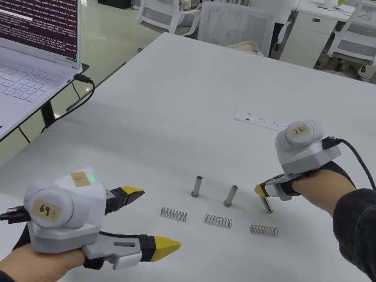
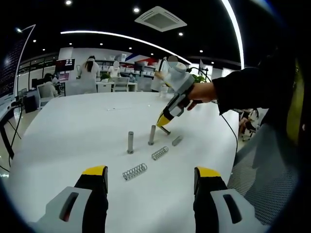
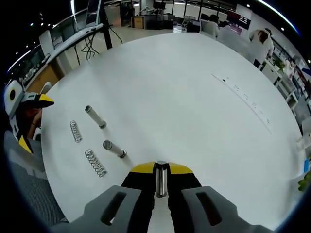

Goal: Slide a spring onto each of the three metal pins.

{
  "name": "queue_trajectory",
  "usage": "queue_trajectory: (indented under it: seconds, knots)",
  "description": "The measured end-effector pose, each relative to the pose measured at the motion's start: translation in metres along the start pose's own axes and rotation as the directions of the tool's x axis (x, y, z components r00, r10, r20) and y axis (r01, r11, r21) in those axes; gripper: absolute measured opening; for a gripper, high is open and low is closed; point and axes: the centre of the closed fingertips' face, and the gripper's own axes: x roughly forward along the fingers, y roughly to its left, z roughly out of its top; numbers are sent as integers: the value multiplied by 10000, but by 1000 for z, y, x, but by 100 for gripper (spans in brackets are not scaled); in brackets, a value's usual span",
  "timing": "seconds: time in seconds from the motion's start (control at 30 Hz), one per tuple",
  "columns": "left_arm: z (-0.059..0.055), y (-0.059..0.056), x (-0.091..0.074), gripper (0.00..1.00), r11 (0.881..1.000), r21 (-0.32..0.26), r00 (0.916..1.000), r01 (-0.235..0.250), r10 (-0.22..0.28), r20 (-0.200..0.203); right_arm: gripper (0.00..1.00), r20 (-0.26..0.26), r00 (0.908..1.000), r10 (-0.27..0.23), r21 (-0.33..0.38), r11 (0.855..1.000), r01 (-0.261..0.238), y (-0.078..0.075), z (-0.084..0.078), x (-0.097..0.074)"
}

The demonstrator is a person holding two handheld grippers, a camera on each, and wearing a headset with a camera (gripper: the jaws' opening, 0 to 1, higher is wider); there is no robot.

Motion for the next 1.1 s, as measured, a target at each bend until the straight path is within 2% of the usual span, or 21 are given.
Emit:
queue_trajectory:
  seconds: [0.6, 1.1]
  knots:
    - [6, -4, -3, 68, 9997, 231, 10000, 51, -52, 34, 5, 487, 9988, -107, 135, 9999, 100, -5, -4, -10]
    - [9, -8, -5, 68, 9992, 395, 9999, 103, -103, 3, 5, 936, 9955, -114, 224, 9997, 94, 3, -5, -20]
